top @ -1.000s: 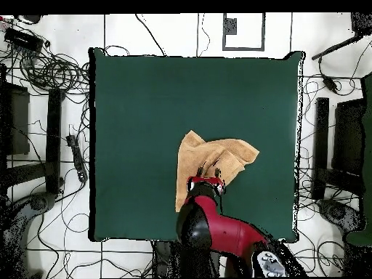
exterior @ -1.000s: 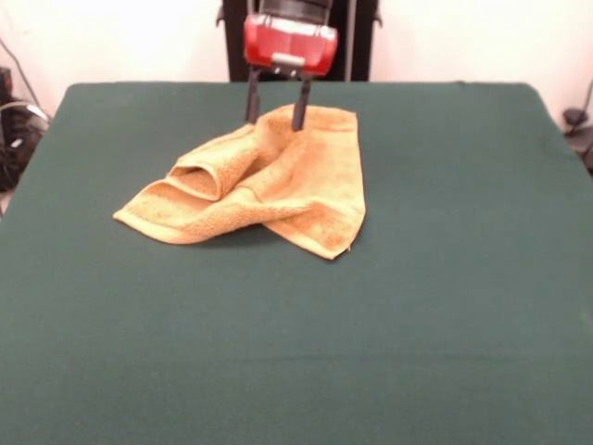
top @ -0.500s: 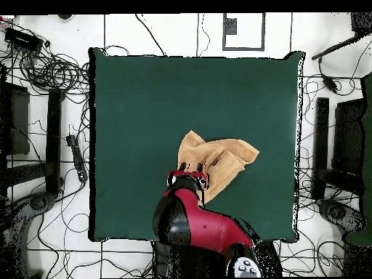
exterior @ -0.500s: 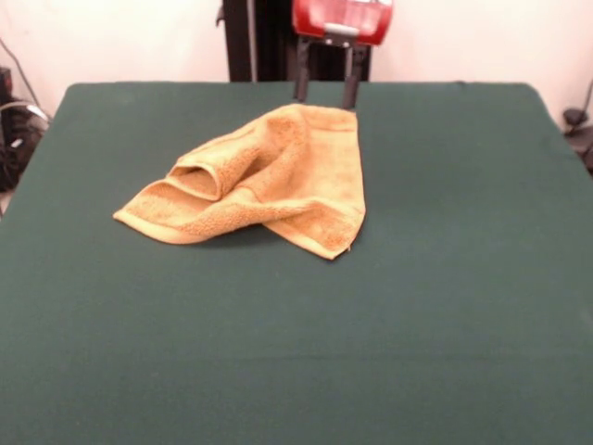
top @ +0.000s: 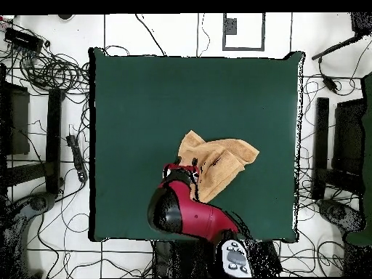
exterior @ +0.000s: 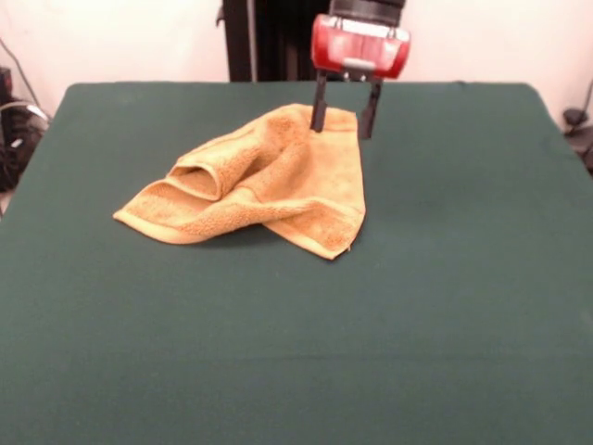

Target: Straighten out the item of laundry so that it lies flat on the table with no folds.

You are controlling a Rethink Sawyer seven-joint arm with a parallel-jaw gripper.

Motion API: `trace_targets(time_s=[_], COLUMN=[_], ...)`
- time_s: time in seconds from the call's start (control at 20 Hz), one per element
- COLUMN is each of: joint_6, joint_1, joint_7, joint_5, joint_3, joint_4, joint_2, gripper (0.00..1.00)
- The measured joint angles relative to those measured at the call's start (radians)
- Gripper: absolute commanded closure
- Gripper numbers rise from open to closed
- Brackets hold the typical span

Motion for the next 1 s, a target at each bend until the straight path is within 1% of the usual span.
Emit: trace_targets(time_s=[0.05, 0.2, 0.45, 0.7, 0.9, 1.0], joint_6=[-0.024, -0.054, -0.062, -0.062, -0.062, -0.062], joint_1=[-0.001, -0.001, -0.001, 0.010, 0.046, 0.056], joint_7=[0.000, 0.005, 0.028, 0.114, 0.197, 0.217], joint_5=[0.013, 0.045, 0.128, 0.264, 0.366, 0.384], joint_3=[0.001, 0.001, 0.003, 0.005, 0.005, 0.005], joint_4=[-0.006, -0.010, -0.010, -0.009, -0.009, -0.009], joint_2=[0.021, 0.047, 0.080, 0.087, 0.077, 0.074], gripper=[0.00, 0.00, 0.00, 0.00, 0.00, 0.00])
